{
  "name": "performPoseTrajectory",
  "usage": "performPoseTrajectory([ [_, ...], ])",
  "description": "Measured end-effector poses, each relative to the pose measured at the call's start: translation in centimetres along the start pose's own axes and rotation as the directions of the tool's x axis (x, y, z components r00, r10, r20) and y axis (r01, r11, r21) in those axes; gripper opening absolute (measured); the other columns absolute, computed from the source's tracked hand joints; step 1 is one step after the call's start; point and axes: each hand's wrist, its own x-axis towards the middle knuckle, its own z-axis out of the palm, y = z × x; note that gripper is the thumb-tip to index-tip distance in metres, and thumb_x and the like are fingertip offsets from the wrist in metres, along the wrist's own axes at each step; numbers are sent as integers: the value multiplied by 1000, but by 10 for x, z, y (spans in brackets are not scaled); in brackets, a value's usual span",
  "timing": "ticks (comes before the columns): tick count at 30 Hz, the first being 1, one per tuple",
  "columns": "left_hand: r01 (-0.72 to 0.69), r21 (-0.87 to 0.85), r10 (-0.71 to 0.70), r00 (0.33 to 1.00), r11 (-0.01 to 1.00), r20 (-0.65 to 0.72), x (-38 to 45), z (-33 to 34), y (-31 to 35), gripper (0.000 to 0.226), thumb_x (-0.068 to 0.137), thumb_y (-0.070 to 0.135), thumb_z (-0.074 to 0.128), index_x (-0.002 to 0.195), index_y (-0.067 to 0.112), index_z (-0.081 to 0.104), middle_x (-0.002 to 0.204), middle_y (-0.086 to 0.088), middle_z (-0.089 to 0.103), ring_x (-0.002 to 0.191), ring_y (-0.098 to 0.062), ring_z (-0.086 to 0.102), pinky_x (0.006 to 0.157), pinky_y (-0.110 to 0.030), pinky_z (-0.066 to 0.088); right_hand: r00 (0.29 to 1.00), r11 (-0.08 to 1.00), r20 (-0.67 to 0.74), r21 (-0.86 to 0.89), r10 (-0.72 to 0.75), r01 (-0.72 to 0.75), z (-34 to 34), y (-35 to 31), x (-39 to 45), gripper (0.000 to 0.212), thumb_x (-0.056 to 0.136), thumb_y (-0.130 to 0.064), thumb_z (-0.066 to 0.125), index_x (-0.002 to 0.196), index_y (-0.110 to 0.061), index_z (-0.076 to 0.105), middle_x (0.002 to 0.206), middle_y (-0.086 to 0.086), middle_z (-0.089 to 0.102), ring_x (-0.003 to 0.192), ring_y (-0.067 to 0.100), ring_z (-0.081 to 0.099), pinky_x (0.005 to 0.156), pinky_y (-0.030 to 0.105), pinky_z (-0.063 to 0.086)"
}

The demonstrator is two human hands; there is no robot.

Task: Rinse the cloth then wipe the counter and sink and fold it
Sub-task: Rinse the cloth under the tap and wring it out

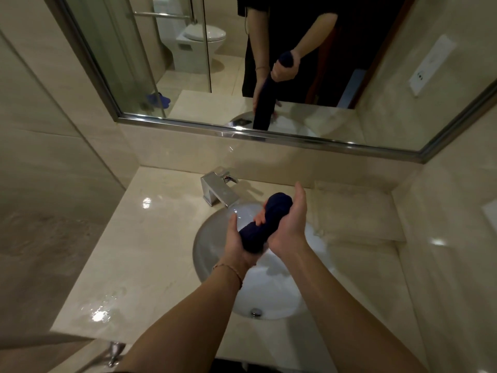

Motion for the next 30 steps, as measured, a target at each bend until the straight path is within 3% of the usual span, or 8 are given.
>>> performPoseTrajectory([
  [7, -82, -80, 77, 995, 993, -63, 17, -5, 22, 82, 75, 57, 82, 131, 2, 59, 121, -15, 67, 114, -34, 64, 107, -52, 48, 999, 990, -22, -136, -33, 29, -46, -13, -19, 72, 94, -68, 41, 51, -10, 44, 47, 10, 37, 41, 24, 37, 53, 29, 41],
  [11, -205, -18, 202, 975, 979, -93, 20, -12, 17, 62, 82, 43, 81, 131, 9, 65, 115, -11, 71, 99, -30, 66, 87, -47, 57, 998, 970, -59, -242, -23, 8, -64, -16, -21, 77, 95, -71, 35, 51, -8, 43, 43, 9, 35, 40, 24, 35, 54, 31, 40],
  [14, -396, 240, 433, 892, 886, -129, 9, -10, 5, 57, 83, 16, 83, 134, 18, 59, 123, -13, 70, 100, -30, 71, 83, -47, 61, 985, 922, -158, -387, -75, 8, -72, -14, -11, 75, 92, -73, 35, 61, -6, 50, 47, 11, 42, 43, 26, 45, 56, 33, 45],
  [16, -474, 440, 545, 837, 763, -43, 1, -2, -4, 55, 84, 9, 82, 131, 23, 58, 118, -12, 69, 100, -32, 72, 88, -48, 61, 971, 878, -225, -477, -86, -33, -71, -11, -4, 79, 82, -78, 36, 90, -4, 61, 67, 16, 60, 54, 29, 60, 64, 36, 54],
  [19, -550, 563, 600, 792, 617, 116, -13, 14, -14, 35, 88, 15, 79, 119, 17, 64, 106, -13, 71, 83, -24, 74, 77, -38, 63, 954, 847, -277, -529, -119, -48, -61, -8, -1, 81, 73, -82, 37, 109, -13, 60, 105, 19, 69, 92, 37, 69, 89, 52, 56],
  [22, -555, 627, 547, 804, 547, 234, -20, 27, -20, 31, 98, 40, 65, 113, 13, 70, 102, -12, 74, 90, -23, 74, 81, -36, 62, 963, 816, -216, -578, -161, 6, -49, -10, 2, 75, 89, -78, 28, 103, -14, 64, 104, 14, 69, 94, 32, 68, 90, 47, 56],
  [26, -486, 635, 390, 871, 600, 298, -17, 32, -31, 43, 96, 57, 60, 118, 21, 69, 113, -7, 75, 106, -28, 72, 93, -44, 58, 988, 852, -149, -512, 34, -107, -44, -6, 20, 117, 62, -103, 24, 122, -11, 64, 114, 13, 70, 105, 30, 67, 98, 48, 51],
  [30, -433, 562, 401, 897, 705, 188, -11, 30, -35, 50, 86, 45, 79, 117, 8, 67, 111, -21, 73, 104, -38, 71, 92, -49, 59, 988, 884, -57, -443, 140, -151, -35, -10, 10, 81, 99, -68, 23, 109, -2, 70, 102, 15, 71, 100, 28, 67, 92, 41, 52],
])
